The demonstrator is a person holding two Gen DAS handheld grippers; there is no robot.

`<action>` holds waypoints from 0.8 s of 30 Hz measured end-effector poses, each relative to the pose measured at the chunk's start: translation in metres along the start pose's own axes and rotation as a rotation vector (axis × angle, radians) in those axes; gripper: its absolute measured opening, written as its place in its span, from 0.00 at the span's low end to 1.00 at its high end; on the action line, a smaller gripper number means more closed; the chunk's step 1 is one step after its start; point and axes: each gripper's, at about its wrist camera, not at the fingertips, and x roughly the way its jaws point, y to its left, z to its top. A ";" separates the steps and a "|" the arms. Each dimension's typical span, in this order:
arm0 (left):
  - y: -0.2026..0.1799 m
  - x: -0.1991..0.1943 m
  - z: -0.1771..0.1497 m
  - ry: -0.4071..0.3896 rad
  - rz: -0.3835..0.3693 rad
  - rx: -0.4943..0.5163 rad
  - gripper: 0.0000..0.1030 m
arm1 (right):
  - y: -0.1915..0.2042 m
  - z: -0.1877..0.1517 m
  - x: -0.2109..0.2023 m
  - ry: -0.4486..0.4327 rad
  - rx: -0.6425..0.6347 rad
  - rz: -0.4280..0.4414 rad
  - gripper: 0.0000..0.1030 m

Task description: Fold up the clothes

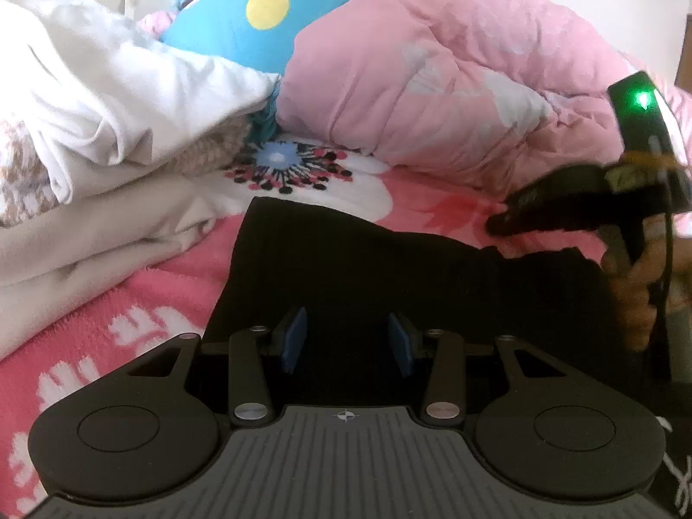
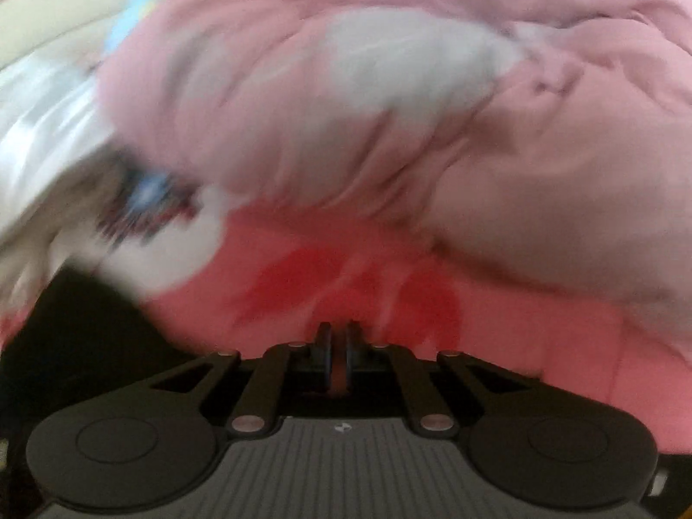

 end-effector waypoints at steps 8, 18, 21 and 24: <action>-0.002 -0.001 0.001 0.007 0.000 -0.013 0.41 | 0.017 -0.009 -0.044 0.043 -0.041 0.093 0.07; 0.005 -0.009 0.002 0.003 0.002 -0.057 0.41 | 0.041 -0.002 -0.037 0.029 0.025 0.086 0.08; 0.006 -0.010 0.002 0.007 -0.004 -0.066 0.41 | 0.076 -0.006 -0.031 0.096 -0.083 0.194 0.10; 0.006 -0.011 0.001 0.000 0.005 -0.043 0.41 | 0.100 -0.008 0.001 0.170 -0.128 0.183 0.13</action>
